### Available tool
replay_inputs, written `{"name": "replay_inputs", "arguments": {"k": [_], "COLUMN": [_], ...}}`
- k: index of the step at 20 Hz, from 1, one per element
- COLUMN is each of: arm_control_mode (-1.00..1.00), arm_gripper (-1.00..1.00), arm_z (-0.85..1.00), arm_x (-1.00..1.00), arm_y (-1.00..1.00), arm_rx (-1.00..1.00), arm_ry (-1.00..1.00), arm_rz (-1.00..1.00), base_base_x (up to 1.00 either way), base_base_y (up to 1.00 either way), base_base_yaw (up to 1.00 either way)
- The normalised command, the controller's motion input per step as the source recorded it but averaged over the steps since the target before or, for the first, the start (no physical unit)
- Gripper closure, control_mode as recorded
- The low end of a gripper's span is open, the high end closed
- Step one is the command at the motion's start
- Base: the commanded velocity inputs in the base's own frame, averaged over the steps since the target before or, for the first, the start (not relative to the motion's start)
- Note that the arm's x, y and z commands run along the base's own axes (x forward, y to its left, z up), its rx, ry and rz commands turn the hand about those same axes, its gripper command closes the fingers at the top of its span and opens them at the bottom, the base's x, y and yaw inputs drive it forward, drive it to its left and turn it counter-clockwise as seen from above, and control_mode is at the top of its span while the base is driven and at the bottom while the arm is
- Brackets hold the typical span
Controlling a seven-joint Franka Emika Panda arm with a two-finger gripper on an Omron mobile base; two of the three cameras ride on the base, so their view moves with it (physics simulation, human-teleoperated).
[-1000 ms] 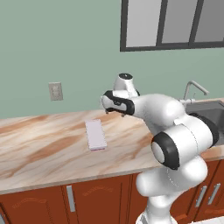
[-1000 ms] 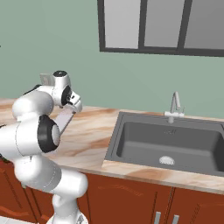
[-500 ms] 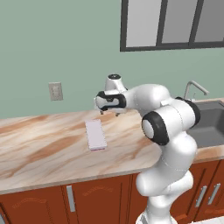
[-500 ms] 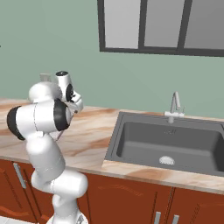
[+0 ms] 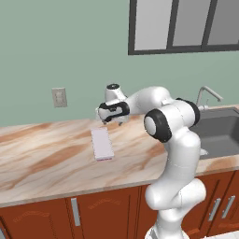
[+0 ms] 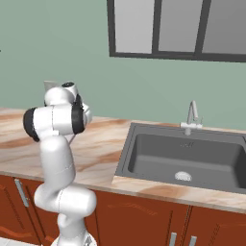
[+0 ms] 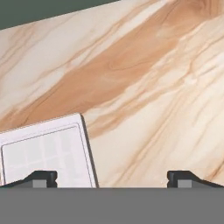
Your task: The ice cube tray has been filled with water. Take the tray and place it in the freezer to make ice. Close the freezer door after placing the tray.
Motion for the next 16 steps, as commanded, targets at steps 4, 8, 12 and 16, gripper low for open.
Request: {"name": "replay_inputs", "arguments": {"k": [4, 8, 12, 16], "arm_control_mode": [-1.00, -1.00, -1.00, -1.00], "arm_gripper": [-1.00, -1.00, -1.00, -1.00], "arm_z": [-0.28, -0.26, -0.34, -0.45], "arm_x": [0.57, 0.55, 0.47, 0.28], "arm_y": [0.00, 0.00, 0.06, 0.11], "arm_rx": [-0.02, -0.01, -0.03, -0.05], "arm_ry": [0.04, 0.03, 0.00, 0.01], "arm_rz": [0.00, 0.00, 0.00, 0.00], "base_base_x": [0.00, 0.00, 0.00, 0.00], "base_base_y": [0.00, 0.00, 0.00, 0.00], "base_base_yaw": [0.00, 0.00, 0.00, 0.00]}}
